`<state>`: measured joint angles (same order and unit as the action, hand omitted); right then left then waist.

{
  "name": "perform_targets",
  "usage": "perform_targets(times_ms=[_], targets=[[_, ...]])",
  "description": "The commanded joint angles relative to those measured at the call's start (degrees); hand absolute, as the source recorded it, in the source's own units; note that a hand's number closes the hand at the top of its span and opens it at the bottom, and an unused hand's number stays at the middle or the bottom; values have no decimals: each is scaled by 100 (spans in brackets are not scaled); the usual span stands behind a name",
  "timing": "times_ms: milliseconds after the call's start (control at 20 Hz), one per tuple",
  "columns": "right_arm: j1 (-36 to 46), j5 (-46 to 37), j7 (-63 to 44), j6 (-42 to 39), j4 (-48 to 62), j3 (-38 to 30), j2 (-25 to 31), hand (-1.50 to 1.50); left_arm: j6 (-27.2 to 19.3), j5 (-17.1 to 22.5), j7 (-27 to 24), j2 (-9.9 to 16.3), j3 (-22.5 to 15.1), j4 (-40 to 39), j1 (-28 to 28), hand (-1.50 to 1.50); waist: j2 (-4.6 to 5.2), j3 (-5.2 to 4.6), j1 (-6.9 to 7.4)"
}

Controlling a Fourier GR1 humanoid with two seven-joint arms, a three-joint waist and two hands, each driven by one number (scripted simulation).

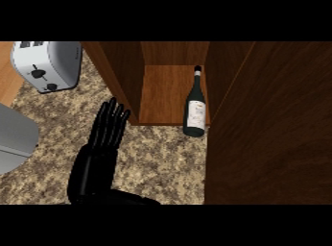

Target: Pick up the wine, place it into the cabinet and close the cabinet

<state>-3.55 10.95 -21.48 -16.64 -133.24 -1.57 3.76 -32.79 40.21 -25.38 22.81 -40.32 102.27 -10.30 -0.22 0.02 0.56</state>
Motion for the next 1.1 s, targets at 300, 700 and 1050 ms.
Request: perform_targets(times_ms=[300, 700, 1050], targets=[[-273, 348, -191, -1290, -149, 498, 845, 150, -198, -206, -11, 659, 588, 1022, 1046, -150, 9, -2, -4], [-872, 767, -813, -1254, -653, 1585, 620, 150, 416, -98, -815, 1395, 1009, 2075, 2995, -150, -11, -10, 74], [-114, -409, -1592, -293, -818, 3161, -194, 150, 1157, 441, -973, 1896, 2073, 2612, 4161, -150, -24, -16, 113]])
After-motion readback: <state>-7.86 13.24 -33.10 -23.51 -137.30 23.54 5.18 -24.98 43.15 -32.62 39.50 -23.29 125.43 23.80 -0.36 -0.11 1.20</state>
